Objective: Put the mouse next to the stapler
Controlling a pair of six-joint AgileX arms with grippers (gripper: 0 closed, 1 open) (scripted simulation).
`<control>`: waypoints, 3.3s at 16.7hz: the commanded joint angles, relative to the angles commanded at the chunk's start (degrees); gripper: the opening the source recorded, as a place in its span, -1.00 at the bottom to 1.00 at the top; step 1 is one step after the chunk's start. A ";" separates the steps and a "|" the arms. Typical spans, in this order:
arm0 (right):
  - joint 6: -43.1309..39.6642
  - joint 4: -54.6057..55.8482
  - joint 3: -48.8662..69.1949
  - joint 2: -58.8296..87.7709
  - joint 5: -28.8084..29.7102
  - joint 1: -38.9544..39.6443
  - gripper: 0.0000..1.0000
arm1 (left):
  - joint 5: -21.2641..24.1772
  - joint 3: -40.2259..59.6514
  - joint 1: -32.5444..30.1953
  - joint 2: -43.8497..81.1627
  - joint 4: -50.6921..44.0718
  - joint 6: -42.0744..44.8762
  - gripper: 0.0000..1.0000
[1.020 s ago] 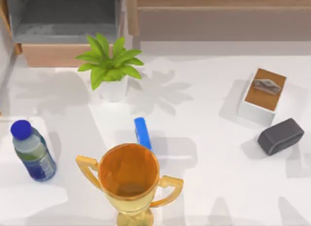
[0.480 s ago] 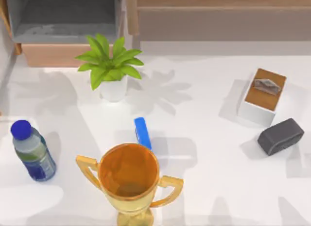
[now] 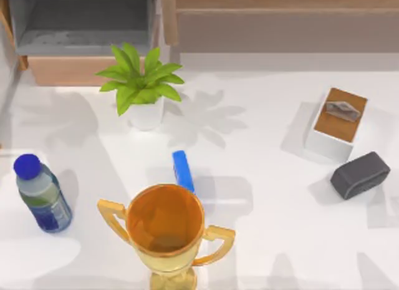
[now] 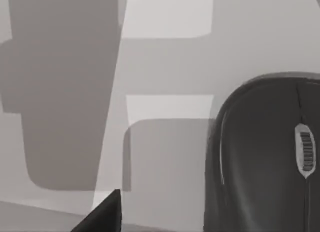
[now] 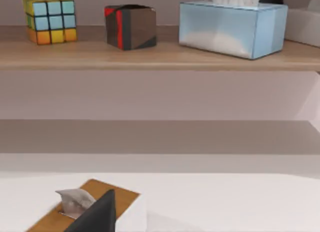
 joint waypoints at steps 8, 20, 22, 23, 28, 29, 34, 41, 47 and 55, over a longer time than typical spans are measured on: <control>0.00 0.00 0.00 0.00 0.00 0.00 1.00 | 0.00 0.00 0.00 0.00 0.00 0.00 -0.51; 0.00 0.00 0.00 0.00 0.00 0.00 1.00 | -0.03 0.01 0.15 -0.03 -0.01 0.09 -1.00; 0.00 0.00 0.00 0.00 0.00 0.00 1.00 | -0.21 0.24 0.16 -0.52 -0.15 0.04 -1.00; 0.00 0.00 0.00 0.00 0.00 0.00 1.00 | -0.58 0.48 0.16 -1.42 -0.41 -0.05 -1.00; 0.00 0.00 0.00 0.00 0.00 0.00 1.00 | -5.33 -0.94 -1.00 -9.62 -1.81 -0.90 -1.00; 0.00 0.00 0.00 0.00 0.00 0.00 1.00 | -6.60 -1.41 -1.78 -11.70 -1.84 -1.18 -1.00; 0.00 0.00 0.00 0.00 0.00 0.00 1.00 | -11.85 -4.32 -9.53 -21.85 -1.42 -3.85 -1.00; 0.00 0.00 0.00 0.00 0.00 0.00 1.00 | -12.46 -10.04 -30.05 -29.14 -0.28 -14.43 -1.00; 0.00 0.00 0.00 0.00 0.00 0.00 1.00 | -8.62 -16.41 -50.21 -27.24 2.55 -31.77 -1.00; 0.00 0.00 0.00 0.00 0.00 0.00 1.00 | -5.67 -24.68 -66.63 -19.21 6.65 -54.20 -1.00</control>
